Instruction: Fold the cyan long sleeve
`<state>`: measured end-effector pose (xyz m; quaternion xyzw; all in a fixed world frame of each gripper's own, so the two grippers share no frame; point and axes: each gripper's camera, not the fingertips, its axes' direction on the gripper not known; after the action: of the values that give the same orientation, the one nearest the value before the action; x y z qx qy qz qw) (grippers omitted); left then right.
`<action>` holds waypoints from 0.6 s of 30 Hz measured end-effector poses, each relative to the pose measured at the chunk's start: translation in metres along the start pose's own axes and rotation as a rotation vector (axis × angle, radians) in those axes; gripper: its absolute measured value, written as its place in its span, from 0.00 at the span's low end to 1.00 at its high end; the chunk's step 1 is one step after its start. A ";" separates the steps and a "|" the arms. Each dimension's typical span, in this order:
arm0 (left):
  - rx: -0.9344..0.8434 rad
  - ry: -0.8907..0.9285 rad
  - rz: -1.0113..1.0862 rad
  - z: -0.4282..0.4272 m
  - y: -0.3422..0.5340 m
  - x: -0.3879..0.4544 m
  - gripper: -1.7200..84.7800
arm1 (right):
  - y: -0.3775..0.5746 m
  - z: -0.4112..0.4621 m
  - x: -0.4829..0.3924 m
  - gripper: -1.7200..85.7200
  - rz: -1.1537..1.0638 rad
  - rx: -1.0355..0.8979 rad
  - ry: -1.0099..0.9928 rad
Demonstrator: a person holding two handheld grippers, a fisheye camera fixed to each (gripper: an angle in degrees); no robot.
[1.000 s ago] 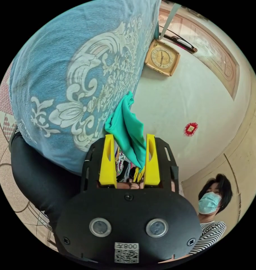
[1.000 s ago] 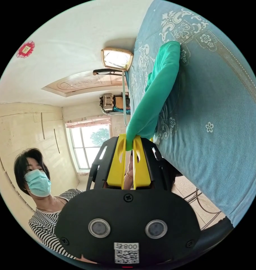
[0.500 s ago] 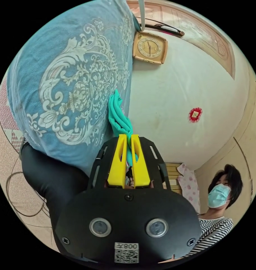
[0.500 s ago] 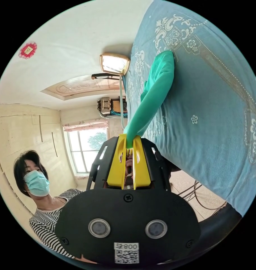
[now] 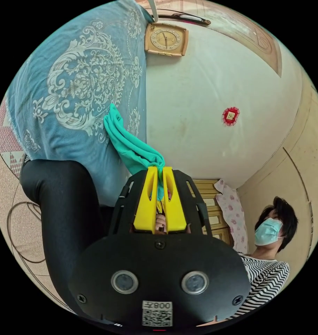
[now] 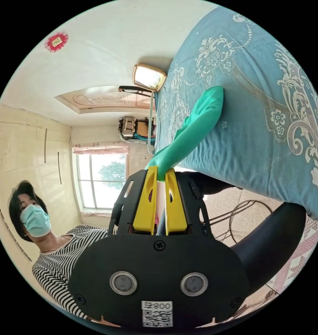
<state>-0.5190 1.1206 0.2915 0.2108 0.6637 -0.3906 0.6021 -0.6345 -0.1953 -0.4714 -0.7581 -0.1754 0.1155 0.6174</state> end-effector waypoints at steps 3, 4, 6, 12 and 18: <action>-0.032 -0.001 0.033 0.029 0.012 0.023 0.05 | 0.028 -0.024 -0.009 0.04 -0.015 0.012 -0.011; -0.041 -0.004 0.044 0.041 0.017 0.032 0.05 | 0.039 -0.034 -0.013 0.04 -0.023 0.018 -0.012; -0.059 0.002 0.061 0.062 0.024 0.045 0.05 | 0.054 -0.049 -0.018 0.04 -0.031 0.028 -0.015; -0.119 0.040 0.133 0.144 0.042 0.097 0.05 | 0.100 -0.105 -0.041 0.03 -0.073 0.089 -0.051; -0.230 0.076 0.231 0.256 0.056 0.162 0.05 | 0.147 -0.175 -0.074 0.03 -0.143 0.171 -0.092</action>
<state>-0.3443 0.9258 0.1279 0.2301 0.6977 -0.2319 0.6376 -0.6151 -0.4076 -0.5812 -0.6822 -0.2466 0.1202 0.6778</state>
